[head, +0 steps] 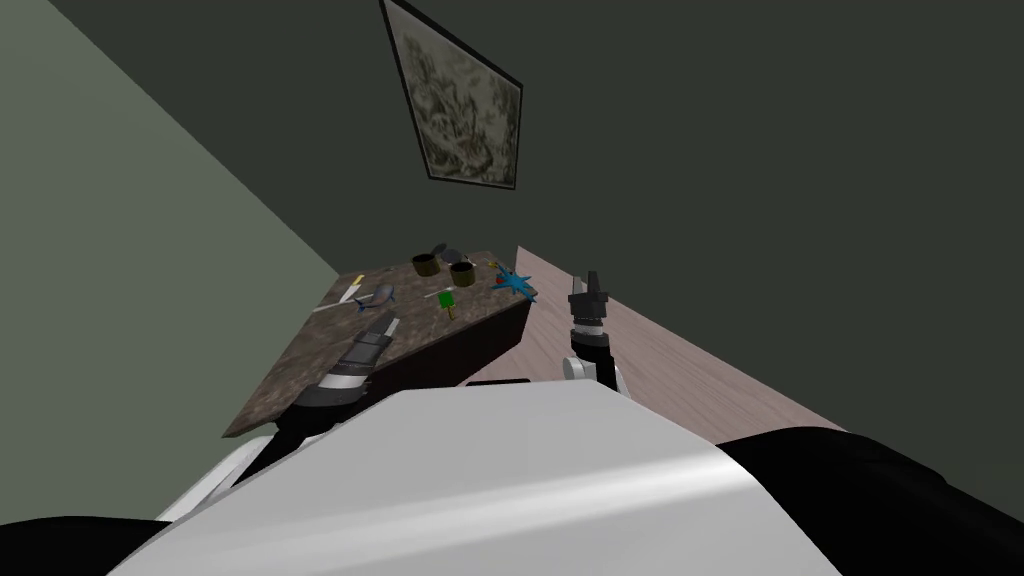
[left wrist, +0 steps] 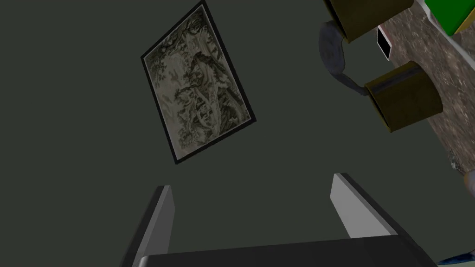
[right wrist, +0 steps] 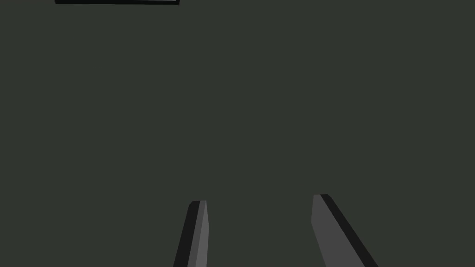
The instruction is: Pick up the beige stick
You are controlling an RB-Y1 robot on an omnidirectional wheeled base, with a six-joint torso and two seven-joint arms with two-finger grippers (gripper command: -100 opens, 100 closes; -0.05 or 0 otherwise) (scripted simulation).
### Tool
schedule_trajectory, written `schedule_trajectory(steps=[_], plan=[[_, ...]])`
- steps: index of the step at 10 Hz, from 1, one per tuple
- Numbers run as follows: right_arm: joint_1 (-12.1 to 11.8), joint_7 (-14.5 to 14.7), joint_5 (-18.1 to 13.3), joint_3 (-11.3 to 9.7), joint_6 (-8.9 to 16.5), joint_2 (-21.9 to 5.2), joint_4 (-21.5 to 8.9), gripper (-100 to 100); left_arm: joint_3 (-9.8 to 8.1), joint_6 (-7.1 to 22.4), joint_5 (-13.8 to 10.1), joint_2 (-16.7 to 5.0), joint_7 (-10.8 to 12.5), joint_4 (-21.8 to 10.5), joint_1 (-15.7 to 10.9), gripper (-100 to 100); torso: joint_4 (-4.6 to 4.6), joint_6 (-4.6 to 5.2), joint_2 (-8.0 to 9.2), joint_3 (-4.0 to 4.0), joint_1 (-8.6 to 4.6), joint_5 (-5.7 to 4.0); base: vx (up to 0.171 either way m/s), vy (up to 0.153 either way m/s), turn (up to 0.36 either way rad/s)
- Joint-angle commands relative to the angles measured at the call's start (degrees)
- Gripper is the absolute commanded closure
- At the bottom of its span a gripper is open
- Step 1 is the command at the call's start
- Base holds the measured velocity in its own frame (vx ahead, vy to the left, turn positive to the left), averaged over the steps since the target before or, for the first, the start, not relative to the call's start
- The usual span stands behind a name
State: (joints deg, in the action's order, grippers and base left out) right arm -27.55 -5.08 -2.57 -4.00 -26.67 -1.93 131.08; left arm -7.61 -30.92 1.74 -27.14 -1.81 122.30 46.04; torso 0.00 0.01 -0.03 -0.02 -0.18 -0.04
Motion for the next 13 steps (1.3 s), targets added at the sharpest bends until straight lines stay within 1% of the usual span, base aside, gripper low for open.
schedule_trajectory(steps=[1,2,3,4,5,6,7,8,9,10,11,12,13], plan=[[0.0,0.0,0.0,0.0,0.0,0.0,0.0,0,-0.52,0.3,0.1,-2.1,0.7,-0.4,1.7,-100,0.0,0.0,0.0,0.0,0.0,0.0,0.012,-0.044,-0.089],[0.0,0.0,0.0,0.0,0.0,0.0,0.0,0,-1.14,0.9,0.4,-4.2,1.7,-1.8,3.8,-100,0.01,-0.02,0.01,0.01,0.02,0.0,0.027,-0.053,-0.152],[0.0,0.0,0.0,0.0,0.0,0.0,0.0,0,-1.14,0.9,0.4,-5.0,1.7,-1.8,3.8,-100,0.0,0.0,-0.02,-0.01,0.0,0.0,0.027,-0.04,-0.08],[0.0,0.0,0.0,0.0,0.0,0.0,0.0,0,-1.74,1.5,0.7,-6.9,2.8,-3.3,5.8,-100,-0.01,-0.02,-0.04,-0.02,0.04,0.01,0.036,-0.044,-0.153],[0.0,0.0,0.0,0.0,0.0,0.0,0.0,0,-1.74,1.5,0.7,-7.8,2.8,-3.3,5.8,-100,-0.01,-0.01,-0.06,-0.03,0.03,0.01,0.023,-0.036,-0.074],[0.0,0.0,0.0,0.0,0.0,0.0,0.0,0,-2.32,2.1,0.9,-9.7,4.0,-4.8,7.9,-100,-0.01,-0.02,-0.04,-0.02,0.06,0.01,0.03,-0.053,-0.15],[0.0,0.0,0.0,0.0,0.0,0.0,0.0,0,-2.32,2.1,0.9,-10.6,4.0,-4.8,7.9,-100,-0.01,0.01,-0.06,-0.03,0.02,0.0,0.027,-0.042,-0.069],[0.0,0.0,0.0,0.0,0.0,0.0,0.0,0,-2.87,2.8,1.1,-12.9,5.1,-6.2,9.8,-100,-0.01,-0.03,-0.05,-0.03,0.04,0.01,0.034,-0.055,-0.139],[0.0,0.0,0.0,0.0,0.0,0.0,0.0,0,-3.39,3.4,1.3,-14.6,6.3,-7.7,11.6,-100,-0.01,-0.01,-0.07,-0.04,0.0,0.0,0.05,-0.072,-0.195],[0.0,0.0,0.0,0.0,0.0,0.0,0.0,0,-3.39,3.4,1.3,-16.0,6.3,-7.7,11.8,-100,-0.02,-0.01,-0.11,-0.06,-0.05,-0.01,0.044,-0.051,-0.09],[0.0,0.0,0.0,0.0,0.0,0.0,0.0,0,-3.88,4.0,1.4,-17.9,7.4,-9.2,13.6,-100,-0.02,-0.02,-0.11,-0.06,-0.01,-0.01,0.049,-0.064,-0.162],[0.0,0.0,0.0,0.0,0.0,0.0,0.0,0,-3.88,4.0,1.4,-18.6,7.4,-9.2,13.6,-100,-0.02,0.0,-0.12,-0.07,-0.05,-0.02,0.037,-0.048,-0.05],[0.0,0.0,0.0,0.0,0.0,0.0,0.0,0,-4.34,4.7,1.5,-20.7,8.6,-10.7,15.3,-100,-0.02,-0.03,-0.09,-0.05,-0.01,-0.01,0.04,-0.055,-0.121]])
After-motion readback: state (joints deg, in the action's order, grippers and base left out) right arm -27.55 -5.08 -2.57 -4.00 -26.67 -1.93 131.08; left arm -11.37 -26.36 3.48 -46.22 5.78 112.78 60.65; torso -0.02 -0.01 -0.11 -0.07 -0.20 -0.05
